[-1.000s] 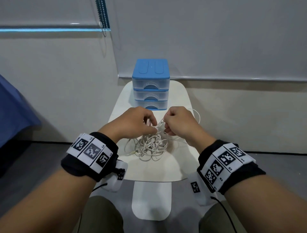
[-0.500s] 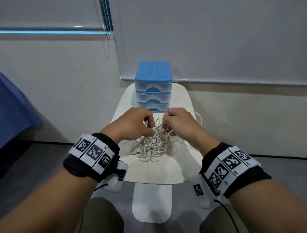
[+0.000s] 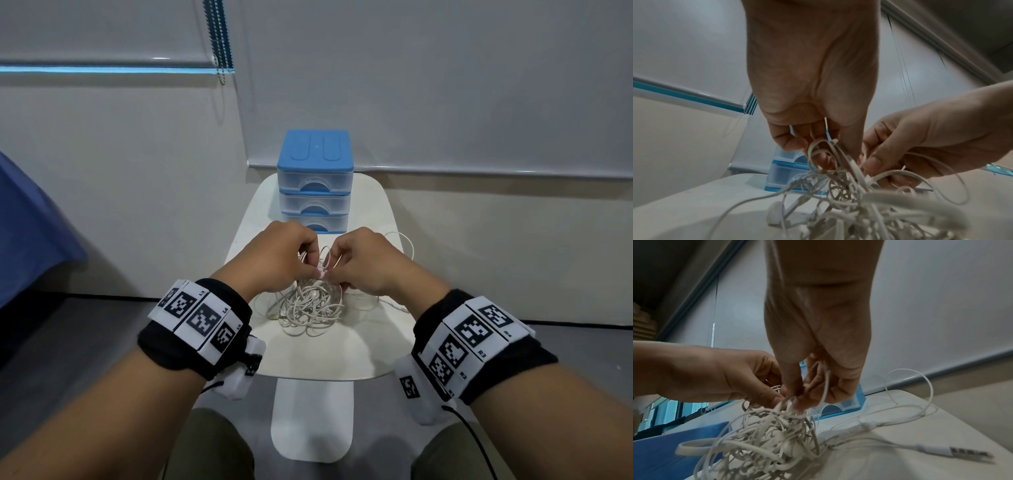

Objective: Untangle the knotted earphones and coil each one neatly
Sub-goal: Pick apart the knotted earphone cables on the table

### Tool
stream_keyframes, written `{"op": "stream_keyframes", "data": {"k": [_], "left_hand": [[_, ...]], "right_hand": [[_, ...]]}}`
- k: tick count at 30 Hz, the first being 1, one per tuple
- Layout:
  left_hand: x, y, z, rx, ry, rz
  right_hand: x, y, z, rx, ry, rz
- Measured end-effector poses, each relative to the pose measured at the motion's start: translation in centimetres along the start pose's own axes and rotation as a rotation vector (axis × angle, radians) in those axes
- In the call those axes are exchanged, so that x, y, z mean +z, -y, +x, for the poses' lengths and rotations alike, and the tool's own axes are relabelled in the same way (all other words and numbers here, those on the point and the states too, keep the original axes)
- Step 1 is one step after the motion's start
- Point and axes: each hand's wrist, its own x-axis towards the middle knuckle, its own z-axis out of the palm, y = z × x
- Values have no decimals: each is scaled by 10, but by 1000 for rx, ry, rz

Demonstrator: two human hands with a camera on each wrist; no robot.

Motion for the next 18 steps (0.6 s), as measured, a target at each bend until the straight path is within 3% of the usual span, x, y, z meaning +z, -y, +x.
{"op": "stream_keyframes", "data": {"k": [4,8,13,15,18], "left_hand": [[1,1,0,11,-11,5],[-1,3,-3,8,11,55],[-13,13,-8,-37,-62,26],[-14,13,-8,-53,-82,8],[-11,11,-7,-49,-81,-1]], "right_hand": [[-1,-2,4,32,-170,-102],[-10,-6,9,63,-217,-200],[-50,-4,6,73,-297,100],[-57,3,3,34,-284,232],[-54,11,6,9,-167,104]]}}
